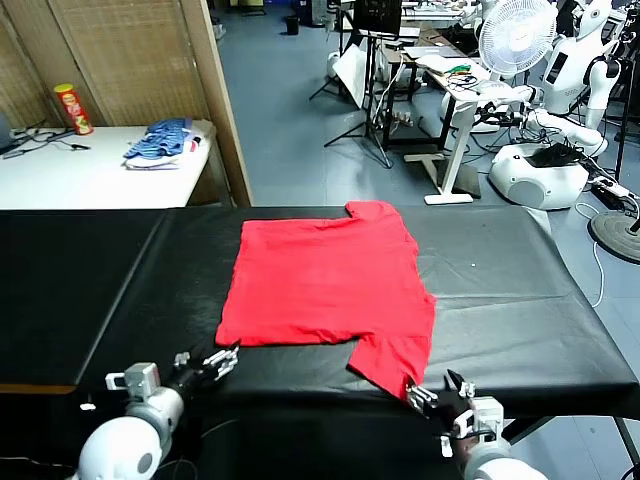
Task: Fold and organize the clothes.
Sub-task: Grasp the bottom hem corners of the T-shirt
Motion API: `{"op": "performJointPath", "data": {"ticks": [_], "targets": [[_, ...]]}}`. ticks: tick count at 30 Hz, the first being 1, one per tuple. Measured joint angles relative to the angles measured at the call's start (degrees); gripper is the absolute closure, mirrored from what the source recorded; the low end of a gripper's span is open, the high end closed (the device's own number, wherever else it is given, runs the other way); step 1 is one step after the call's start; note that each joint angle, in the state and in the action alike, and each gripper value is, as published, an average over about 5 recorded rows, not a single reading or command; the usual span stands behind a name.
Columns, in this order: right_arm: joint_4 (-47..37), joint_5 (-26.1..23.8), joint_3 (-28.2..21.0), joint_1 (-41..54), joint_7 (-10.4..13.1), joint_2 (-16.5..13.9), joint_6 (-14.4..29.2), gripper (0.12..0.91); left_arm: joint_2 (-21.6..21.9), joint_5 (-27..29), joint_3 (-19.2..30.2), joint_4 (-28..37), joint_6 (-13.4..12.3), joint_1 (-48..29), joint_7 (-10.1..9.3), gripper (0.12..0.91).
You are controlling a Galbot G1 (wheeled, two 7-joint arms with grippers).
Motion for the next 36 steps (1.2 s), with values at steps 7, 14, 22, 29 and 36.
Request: {"op": "performJointPath", "data": {"ticks": [7,14,22,29,36], "targets": [[-1.2,-0.2,-0.5,0.1,-0.1,0.7,0.2,0.624,-0.5,0.3,0.4,1.6,-0.3,-1.0,0.44,0.253],[-1.1,-0.2,-0.8,-0.7,0.1,1.2,0.4,0.9,-0.9,1.5,1.0,2.8,-0.5,-1.2,1.29,0.572],[4.2,0.7,1.6,-4.0,1.7,-0.1,-3.5,0.904,-1.0,2.4,0.8,1.2,-0.1,0.0,1.28,0.903],[9.4,3.1,4.5,-6.8,0.8,-2.0,-2.8,0.904,-0.2,2.1,-1.0,-4.4,0.7,4.8,-1.21,0.904],[6.4,6.3,5.7,-1.6,-0.7,-4.2,3.2,0.904,-0.2,1.6,-2.2,-10.3,-1.4,9.9,-1.64,0.904]]}}
